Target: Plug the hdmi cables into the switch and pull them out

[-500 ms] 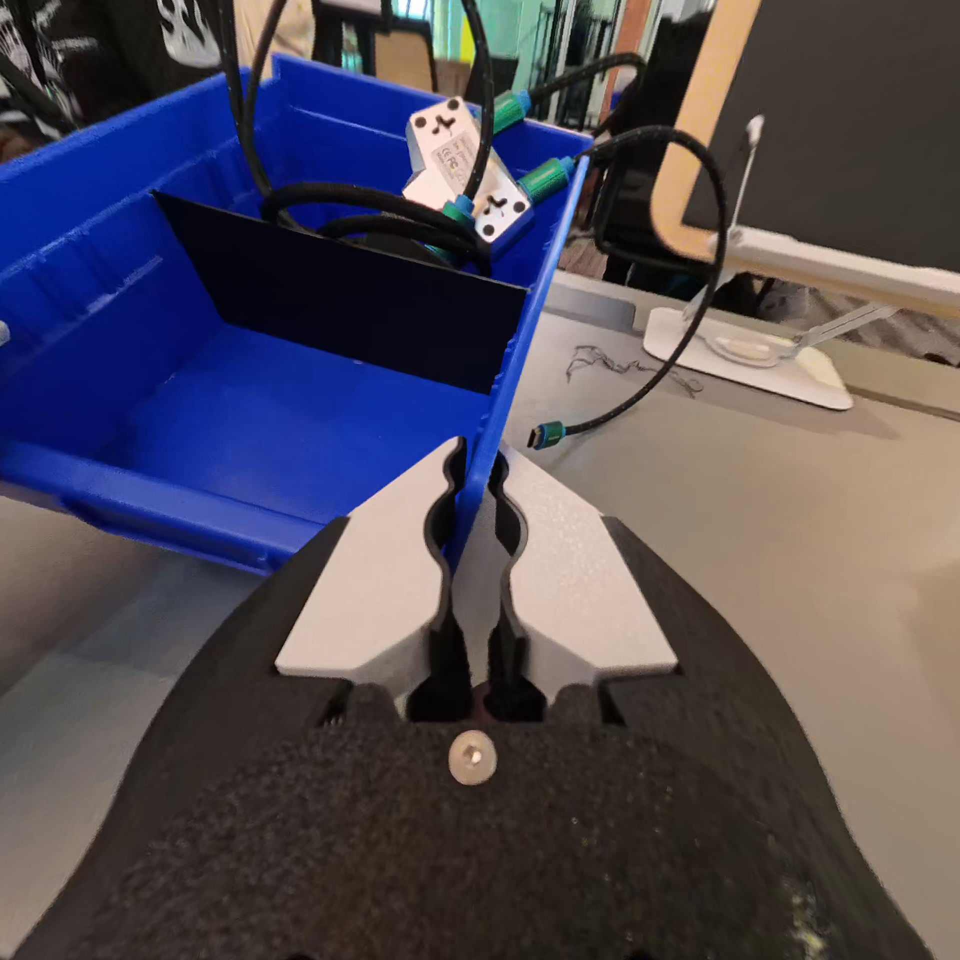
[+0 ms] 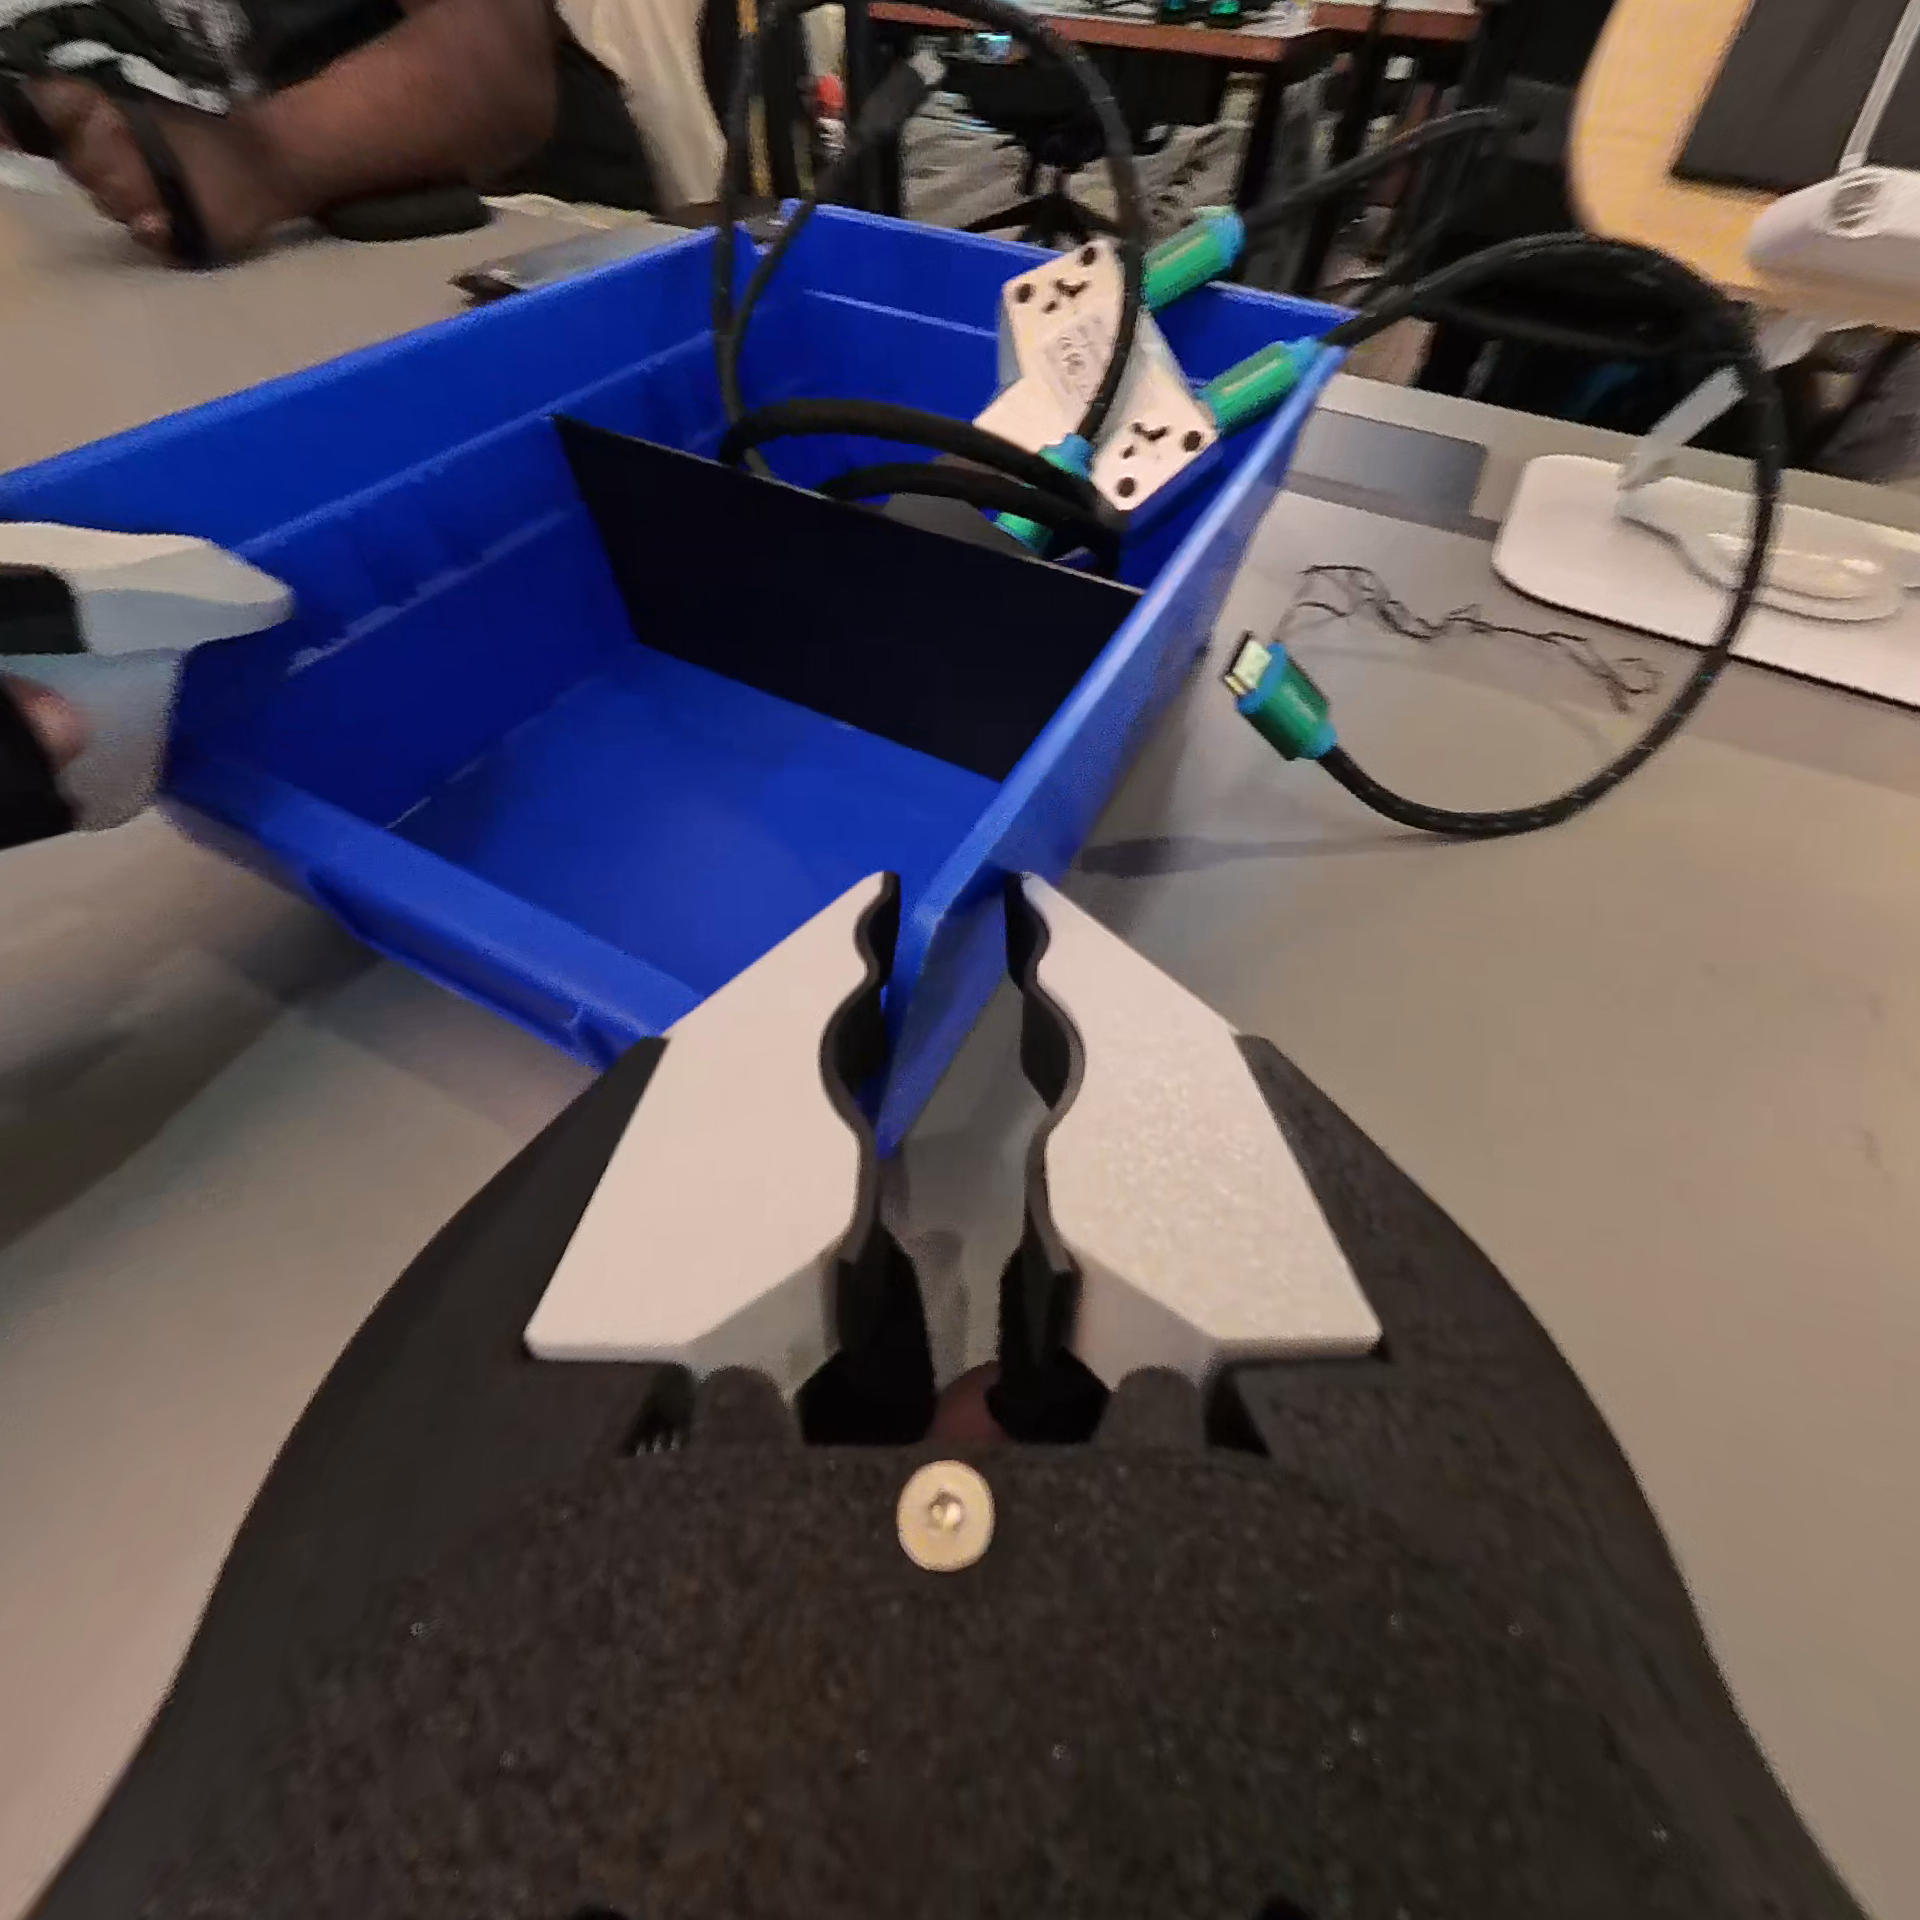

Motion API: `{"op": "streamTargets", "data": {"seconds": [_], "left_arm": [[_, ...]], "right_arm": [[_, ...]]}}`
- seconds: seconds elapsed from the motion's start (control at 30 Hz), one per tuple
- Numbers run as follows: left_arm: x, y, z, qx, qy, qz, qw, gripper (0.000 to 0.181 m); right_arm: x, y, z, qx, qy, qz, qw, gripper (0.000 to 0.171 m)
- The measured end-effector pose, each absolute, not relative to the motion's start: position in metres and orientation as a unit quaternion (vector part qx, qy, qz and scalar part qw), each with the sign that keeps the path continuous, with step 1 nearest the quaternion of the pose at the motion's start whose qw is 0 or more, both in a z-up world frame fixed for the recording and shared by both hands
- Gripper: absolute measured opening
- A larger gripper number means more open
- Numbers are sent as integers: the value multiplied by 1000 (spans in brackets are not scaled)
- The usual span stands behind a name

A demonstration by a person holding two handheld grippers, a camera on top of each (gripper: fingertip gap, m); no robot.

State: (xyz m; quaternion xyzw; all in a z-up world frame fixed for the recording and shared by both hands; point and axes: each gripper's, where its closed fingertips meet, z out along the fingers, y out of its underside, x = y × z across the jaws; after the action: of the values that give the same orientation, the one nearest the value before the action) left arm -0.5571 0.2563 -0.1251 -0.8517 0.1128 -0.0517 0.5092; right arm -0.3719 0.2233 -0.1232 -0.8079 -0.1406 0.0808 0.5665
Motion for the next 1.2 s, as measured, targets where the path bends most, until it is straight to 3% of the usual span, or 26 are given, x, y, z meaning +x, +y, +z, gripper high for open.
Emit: {"op": "streamTargets", "data": {"seconds": [0.07, 0.2, 0.33, 0.5, 0.7, 0.9, 1.2], "left_arm": [[-558, 257, -125, -847, 112, -67, 515, 3], [-560, 255, -124, -837, 110, -67, 531, 9], [-568, 240, -100, -818, 97, -39, 565, 27], [-521, 204, -44, -752, 67, -133, 642, 29], [-375, 145, -82, -757, 138, -336, 543, 29], [-330, 152, -105, -768, 263, -220, 541, 29], [-346, 155, -111, -778, 238, -228, 535, 30]], "right_arm": [[-379, 213, -121, -799, -176, 135, 559, 28], [-367, 176, -105, -760, -243, 244, 551, 28], [-309, 146, -103, -754, -253, 317, 517, 28], [-189, 145, -122, -793, -176, 292, 505, 36], [-74, 130, -133, -815, -91, 208, 532, 47], [-54, 128, -121, -795, -97, 174, 572, 51], [-55, 133, -126, -803, -97, 173, 561, 50]]}}
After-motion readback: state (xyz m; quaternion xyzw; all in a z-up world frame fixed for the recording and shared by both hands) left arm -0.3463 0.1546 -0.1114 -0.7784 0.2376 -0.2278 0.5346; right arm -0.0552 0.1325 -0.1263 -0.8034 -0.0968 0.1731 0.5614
